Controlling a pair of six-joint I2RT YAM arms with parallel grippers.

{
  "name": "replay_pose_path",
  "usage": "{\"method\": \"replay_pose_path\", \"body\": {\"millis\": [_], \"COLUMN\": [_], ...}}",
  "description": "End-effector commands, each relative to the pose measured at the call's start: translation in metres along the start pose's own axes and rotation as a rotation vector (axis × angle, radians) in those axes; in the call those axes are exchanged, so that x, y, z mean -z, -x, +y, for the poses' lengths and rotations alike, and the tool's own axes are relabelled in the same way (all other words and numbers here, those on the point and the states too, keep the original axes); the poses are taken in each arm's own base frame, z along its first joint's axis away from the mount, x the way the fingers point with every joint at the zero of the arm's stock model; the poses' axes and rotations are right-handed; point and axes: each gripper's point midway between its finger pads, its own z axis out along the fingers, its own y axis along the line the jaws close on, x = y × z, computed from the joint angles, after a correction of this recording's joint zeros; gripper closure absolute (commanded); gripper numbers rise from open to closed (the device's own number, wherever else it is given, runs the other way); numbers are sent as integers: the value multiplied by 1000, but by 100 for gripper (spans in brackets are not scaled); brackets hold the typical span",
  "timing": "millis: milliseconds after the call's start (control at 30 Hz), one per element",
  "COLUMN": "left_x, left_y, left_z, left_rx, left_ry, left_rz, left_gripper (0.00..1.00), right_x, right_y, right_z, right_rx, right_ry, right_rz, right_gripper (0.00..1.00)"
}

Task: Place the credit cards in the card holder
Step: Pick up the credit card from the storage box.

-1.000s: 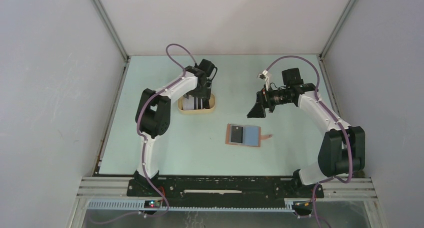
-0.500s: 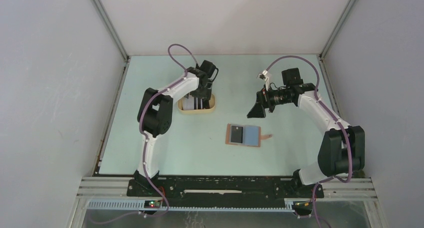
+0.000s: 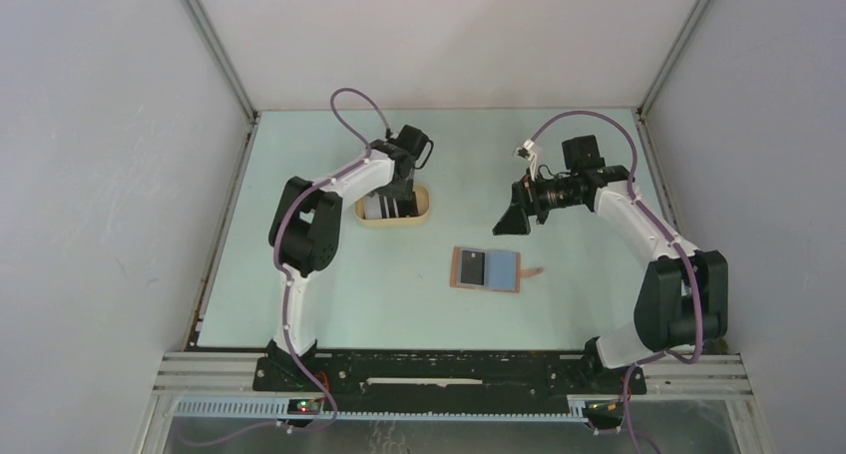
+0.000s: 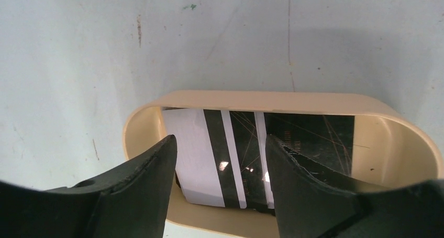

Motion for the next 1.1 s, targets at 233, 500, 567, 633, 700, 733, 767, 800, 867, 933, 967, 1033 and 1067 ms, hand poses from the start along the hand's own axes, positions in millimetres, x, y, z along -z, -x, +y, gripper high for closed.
{"method": "replay_pose_path", "body": {"millis": [233, 500, 567, 633, 700, 733, 767, 800, 867, 933, 967, 1033, 1067], "left_x": [9, 15, 15, 14, 13, 14, 14, 15, 16, 18, 19, 21, 22], "left_y": [-16, -17, -18, -20, -21, -20, -20, -19, -18, -16, -16, -15, -15], "left_z": [33, 37, 39, 39, 41, 42, 42, 44, 46, 48, 49, 51, 52], "left_rx": [-23, -7, -6, -7, -9, -7, -6, -3, -1, -1, -1, 3, 3], "left_ry": [113, 112, 121, 120, 127, 133, 133, 135, 139, 142, 145, 144, 143], "left_rz": [15, 1, 1, 2, 3, 0, -3, -6, -14, -21, -23, -31, -34], "left_gripper": [34, 34, 34, 34, 35, 35, 36, 37, 39, 40, 41, 42, 42], "right_x": [4, 5, 5, 5, 5, 5, 5, 5, 5, 5, 5, 5, 5], "right_y": [12, 13, 13, 13, 13, 13, 13, 13, 13, 13, 13, 13, 13], "right_z": [2, 3, 3, 4, 4, 4, 4, 4, 4, 4, 3, 3, 3], "right_rx": [44, 50, 49, 49, 49, 50, 50, 50, 48, 49, 50, 49, 49], "right_ry": [-4, -4, -4, -3, -2, -3, -3, -3, -2, -3, -4, -4, -5], "right_rz": [-16, -18, -17, -18, -18, -18, -19, -18, -18, -17, -18, -17, -17], "right_gripper": [6, 6, 6, 6, 6, 6, 6, 6, 6, 6, 6, 6, 6]}}
